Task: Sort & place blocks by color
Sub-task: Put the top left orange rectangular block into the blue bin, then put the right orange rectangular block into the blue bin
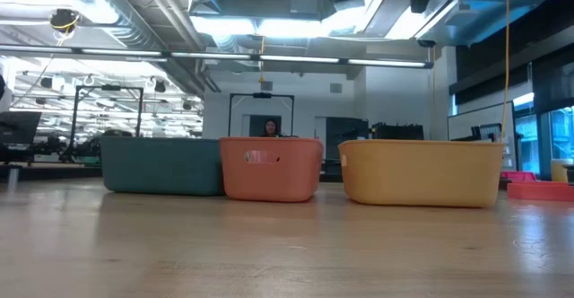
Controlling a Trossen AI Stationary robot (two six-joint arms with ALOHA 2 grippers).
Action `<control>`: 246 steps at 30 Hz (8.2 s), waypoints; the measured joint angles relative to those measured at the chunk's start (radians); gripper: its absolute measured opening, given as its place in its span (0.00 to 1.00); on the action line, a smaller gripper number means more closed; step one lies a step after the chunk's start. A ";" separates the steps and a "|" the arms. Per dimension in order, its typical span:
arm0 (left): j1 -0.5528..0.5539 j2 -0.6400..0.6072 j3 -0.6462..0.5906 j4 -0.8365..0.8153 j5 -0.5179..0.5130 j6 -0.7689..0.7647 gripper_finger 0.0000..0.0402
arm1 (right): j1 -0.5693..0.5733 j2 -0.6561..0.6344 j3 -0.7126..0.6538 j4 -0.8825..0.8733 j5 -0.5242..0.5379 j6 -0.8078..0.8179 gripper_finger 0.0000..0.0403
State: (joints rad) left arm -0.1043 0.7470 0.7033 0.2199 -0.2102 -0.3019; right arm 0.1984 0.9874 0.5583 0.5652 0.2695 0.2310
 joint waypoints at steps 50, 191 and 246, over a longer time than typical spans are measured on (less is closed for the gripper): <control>0.082 0.874 0.339 -0.941 0.211 0.296 0.32 | 0.000 0.000 0.000 -0.003 0.000 0.004 0.00; 0.146 -0.141 -0.146 -0.048 0.117 0.023 0.00 | -0.360 0.288 0.154 -1.774 -0.316 0.181 0.70; 0.192 -0.141 -0.146 -0.053 0.123 -0.002 0.00 | -0.163 0.425 0.292 -1.743 -0.306 0.273 0.24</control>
State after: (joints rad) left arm 0.0875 0.6060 0.5571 0.1673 -0.0875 -0.3038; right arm 0.0358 1.4127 0.8505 -1.1779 -0.0366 0.5037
